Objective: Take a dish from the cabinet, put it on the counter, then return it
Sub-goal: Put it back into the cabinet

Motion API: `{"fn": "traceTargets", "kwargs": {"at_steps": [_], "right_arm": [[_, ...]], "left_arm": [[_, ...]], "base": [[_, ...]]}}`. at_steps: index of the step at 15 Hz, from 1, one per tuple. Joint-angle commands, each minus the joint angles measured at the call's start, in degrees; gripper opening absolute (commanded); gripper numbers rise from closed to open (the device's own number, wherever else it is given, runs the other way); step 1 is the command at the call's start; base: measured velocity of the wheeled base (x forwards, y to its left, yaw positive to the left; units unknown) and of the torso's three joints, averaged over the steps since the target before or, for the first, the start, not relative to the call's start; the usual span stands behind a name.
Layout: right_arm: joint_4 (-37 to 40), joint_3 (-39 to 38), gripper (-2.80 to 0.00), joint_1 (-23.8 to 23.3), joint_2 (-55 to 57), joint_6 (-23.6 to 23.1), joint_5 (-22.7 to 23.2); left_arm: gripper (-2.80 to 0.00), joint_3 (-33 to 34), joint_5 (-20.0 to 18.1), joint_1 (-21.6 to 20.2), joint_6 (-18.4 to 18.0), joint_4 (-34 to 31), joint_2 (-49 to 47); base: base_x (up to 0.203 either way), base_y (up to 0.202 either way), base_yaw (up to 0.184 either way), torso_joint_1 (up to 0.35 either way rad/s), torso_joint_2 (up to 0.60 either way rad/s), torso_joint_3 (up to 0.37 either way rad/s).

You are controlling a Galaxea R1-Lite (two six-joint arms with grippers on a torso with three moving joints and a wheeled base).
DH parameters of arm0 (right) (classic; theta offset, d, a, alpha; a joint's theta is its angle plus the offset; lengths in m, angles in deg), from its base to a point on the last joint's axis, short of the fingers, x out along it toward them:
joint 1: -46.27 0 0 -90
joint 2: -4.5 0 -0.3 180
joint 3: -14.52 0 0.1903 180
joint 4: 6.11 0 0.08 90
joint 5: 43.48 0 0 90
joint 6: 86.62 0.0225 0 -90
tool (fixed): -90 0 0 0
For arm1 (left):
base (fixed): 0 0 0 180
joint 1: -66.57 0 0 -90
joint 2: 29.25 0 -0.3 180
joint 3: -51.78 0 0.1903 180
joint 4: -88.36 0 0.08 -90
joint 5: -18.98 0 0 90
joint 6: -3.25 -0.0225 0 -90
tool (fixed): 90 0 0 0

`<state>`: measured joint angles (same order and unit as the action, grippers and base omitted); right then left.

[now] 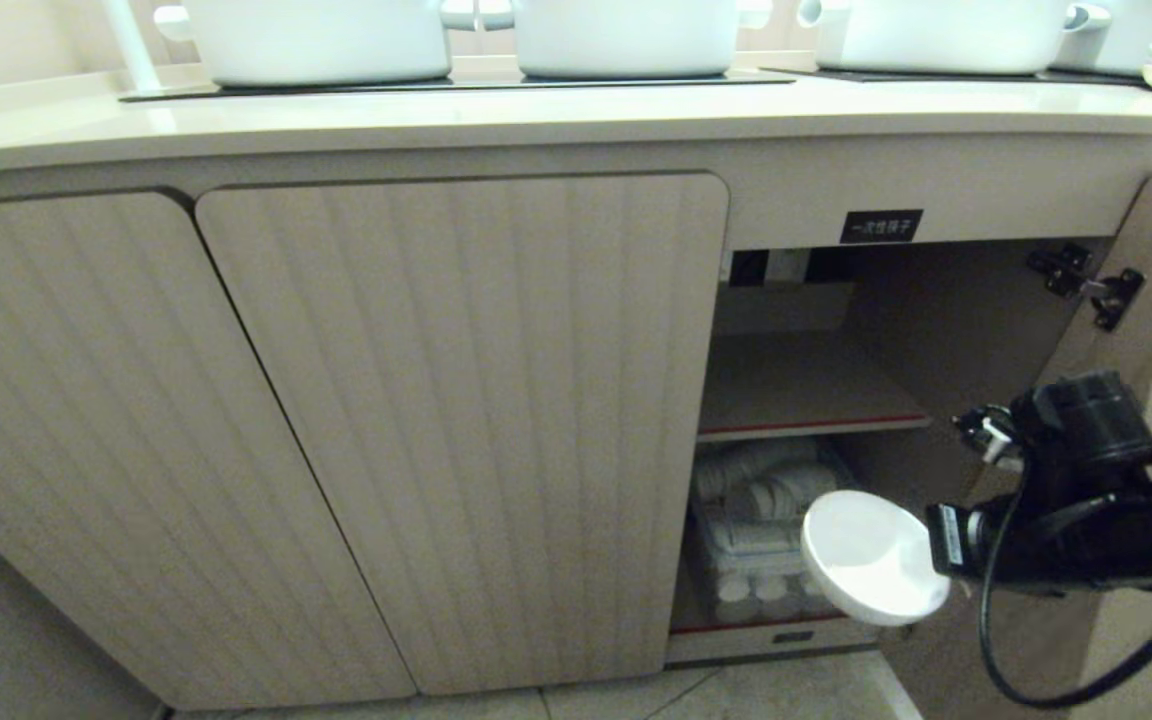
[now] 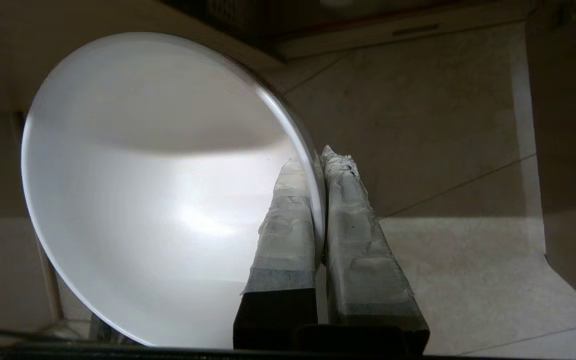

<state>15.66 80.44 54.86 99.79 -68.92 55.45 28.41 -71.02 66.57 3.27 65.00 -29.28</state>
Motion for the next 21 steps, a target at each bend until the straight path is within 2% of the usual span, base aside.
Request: {"fn": "traceTargets", "kwargs": {"at_steps": [1, 7, 13, 21], "right_arm": [[-0.21, 2.75, -2.8, -0.2, 4.19, 0.48, -0.59], [-0.42, 8.29, -2.8, -0.71, 8.51, 4.45, -2.56], [-0.78, 13.46, -2.8, -0.77, 12.08, 6.5, -5.01], [-0.77, 16.43, -2.8, -1.89, 13.15, 7.08, -4.45]], "left_arm": [[-2.8, 0.0, 0.0, 0.0, 0.06, 0.0, 0.02], [-2.8, 0.0, 0.0, 0.0, 0.06, 0.0, 0.02], [-2.8, 0.0, 0.0, 0.0, 0.06, 0.0, 0.02], [-2.8, 0.0, 0.09, 0.0, 0.06, 0.0, 0.02]], "base": [[0.0, 0.0, 0.0, 0.0, 0.0, 0.0], [0.0, 0.0, 0.0, 0.0, 0.0, 0.0], [0.0, 0.0, 0.0, 0.0, 0.0, 0.0], [0.0, 0.0, 0.0, 0.0, 0.0, 0.0]]}}
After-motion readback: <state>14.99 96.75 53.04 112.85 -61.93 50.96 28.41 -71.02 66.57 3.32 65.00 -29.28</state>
